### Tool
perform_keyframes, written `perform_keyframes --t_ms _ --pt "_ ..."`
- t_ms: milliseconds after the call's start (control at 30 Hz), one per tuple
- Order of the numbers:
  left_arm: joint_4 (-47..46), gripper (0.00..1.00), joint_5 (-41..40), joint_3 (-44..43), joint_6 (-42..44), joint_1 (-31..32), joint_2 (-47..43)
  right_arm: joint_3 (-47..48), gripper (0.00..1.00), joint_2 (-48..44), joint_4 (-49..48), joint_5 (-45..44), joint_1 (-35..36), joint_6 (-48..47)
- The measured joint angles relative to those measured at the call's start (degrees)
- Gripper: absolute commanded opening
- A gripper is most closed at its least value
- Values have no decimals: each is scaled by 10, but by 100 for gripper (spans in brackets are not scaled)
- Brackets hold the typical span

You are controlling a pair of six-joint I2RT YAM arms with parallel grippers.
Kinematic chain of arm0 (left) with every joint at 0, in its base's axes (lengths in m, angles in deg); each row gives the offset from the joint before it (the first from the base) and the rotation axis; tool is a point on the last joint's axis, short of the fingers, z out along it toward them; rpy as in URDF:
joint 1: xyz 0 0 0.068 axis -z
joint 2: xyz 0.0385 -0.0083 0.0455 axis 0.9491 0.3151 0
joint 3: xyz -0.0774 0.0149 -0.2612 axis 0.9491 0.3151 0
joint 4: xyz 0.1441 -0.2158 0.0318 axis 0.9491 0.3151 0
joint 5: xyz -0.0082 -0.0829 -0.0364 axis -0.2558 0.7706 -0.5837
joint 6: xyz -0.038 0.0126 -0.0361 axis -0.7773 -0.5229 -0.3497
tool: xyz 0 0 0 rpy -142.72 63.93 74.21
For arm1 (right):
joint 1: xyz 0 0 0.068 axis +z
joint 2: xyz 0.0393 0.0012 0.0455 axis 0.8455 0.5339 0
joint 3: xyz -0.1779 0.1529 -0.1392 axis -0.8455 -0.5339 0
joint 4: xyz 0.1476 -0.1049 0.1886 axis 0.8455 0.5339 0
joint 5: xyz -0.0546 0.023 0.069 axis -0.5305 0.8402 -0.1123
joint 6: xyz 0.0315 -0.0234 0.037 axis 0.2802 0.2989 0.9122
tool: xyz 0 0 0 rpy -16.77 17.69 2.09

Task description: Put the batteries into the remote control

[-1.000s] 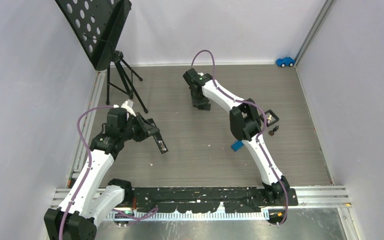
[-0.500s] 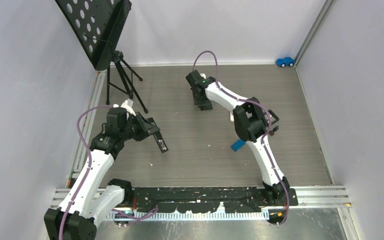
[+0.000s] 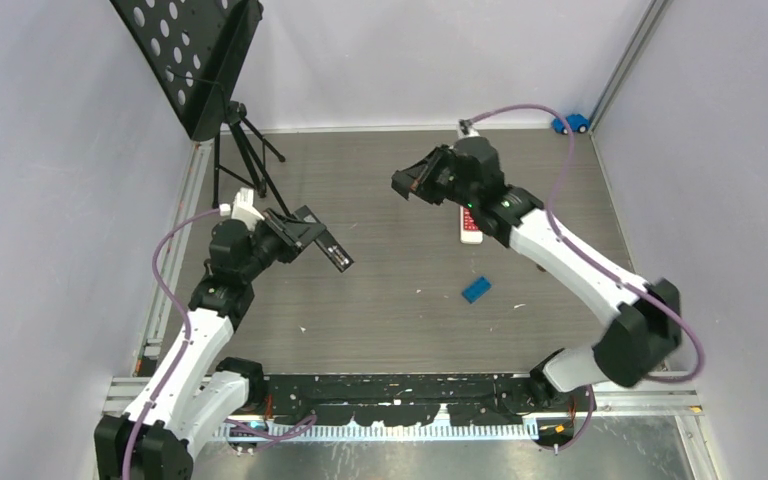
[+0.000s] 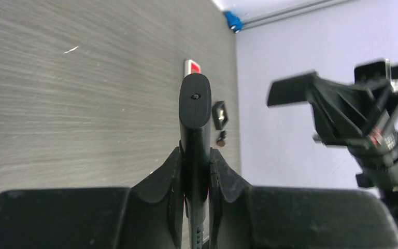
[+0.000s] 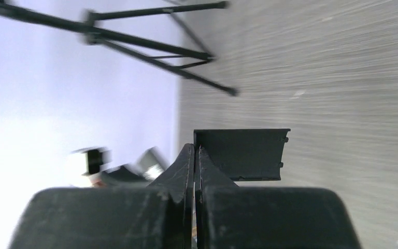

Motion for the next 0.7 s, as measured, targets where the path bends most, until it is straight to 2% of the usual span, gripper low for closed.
perform_keyframes --t_ms 133,300,467,700 --pt "-117 0 -6 34 -71 0 24 -81 0 -99 -111 16 20 133" --pt "-240 0 -15 45 -157 1 59 -137 0 -139 -207 -10 90 250" --pt "-321 0 -17 45 -229 6 68 -162 0 -146 -271 -67 159 303" --pt "-377 0 -10 45 -317 7 75 -163 0 -139 -364 -104 190 336"
